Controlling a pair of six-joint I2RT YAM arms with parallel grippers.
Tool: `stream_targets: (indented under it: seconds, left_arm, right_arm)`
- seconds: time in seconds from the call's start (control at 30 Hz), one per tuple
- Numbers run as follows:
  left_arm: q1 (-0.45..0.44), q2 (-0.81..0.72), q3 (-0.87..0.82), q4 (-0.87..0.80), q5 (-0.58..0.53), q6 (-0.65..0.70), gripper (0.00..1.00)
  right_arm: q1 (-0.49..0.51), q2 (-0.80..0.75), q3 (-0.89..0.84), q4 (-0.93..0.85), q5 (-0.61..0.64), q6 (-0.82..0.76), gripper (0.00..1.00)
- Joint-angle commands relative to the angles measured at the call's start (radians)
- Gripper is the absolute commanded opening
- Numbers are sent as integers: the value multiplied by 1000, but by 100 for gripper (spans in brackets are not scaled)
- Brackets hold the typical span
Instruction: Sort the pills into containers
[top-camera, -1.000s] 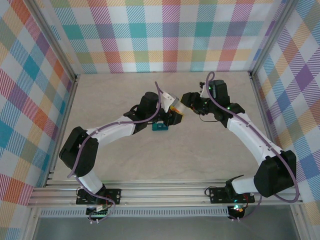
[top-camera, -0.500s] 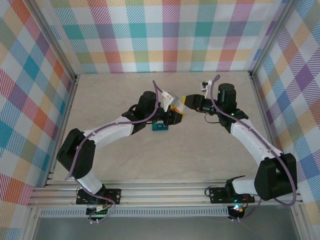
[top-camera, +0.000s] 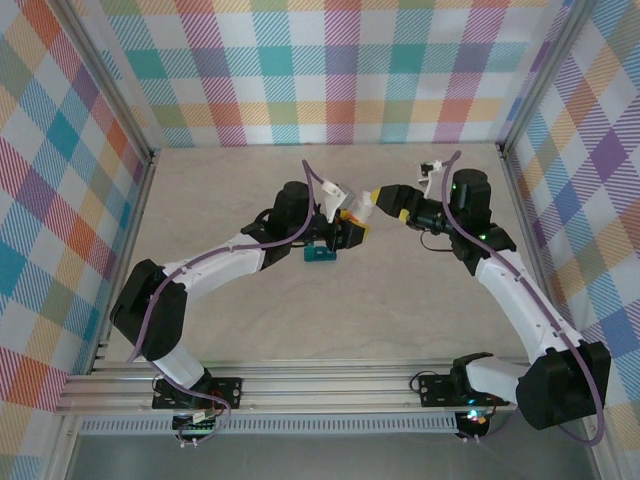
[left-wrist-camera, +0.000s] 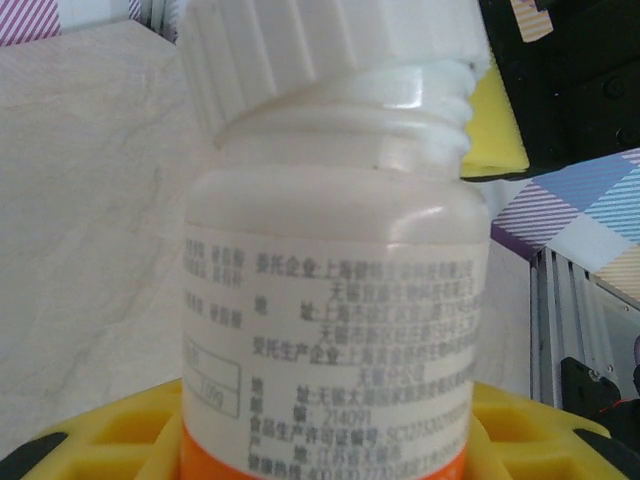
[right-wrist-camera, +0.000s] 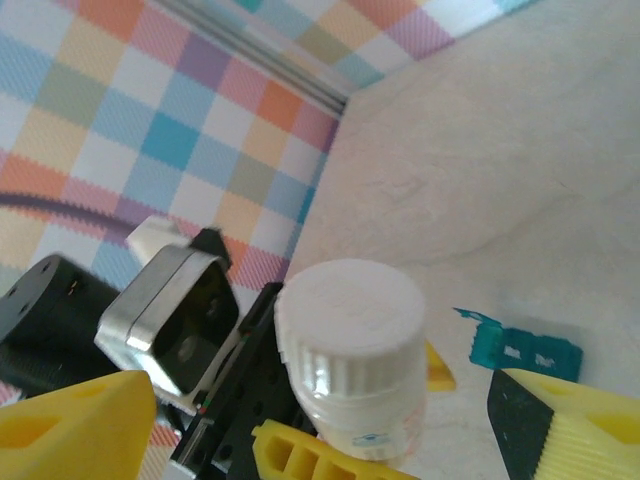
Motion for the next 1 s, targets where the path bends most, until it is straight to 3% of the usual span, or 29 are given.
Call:
stream_targets:
  seconds: [0.0,0.33,0.73,0.97]
  left_arm:
    - [-13,-35,1,-24,-7,39,0]
    - [-13,-20,19,-39,-4,47,0]
    - [-13,-16,19,-42,-2,47,0]
    - [-13,-13,21,-37,0,44,0]
  right_arm:
    - [-1,10,50,-82,78,103,87]
    - [47,81,150,-181,157,47,87]
    - [61,121,129,-113,102,74,86]
    - [79,147,129,-75,69,91,80]
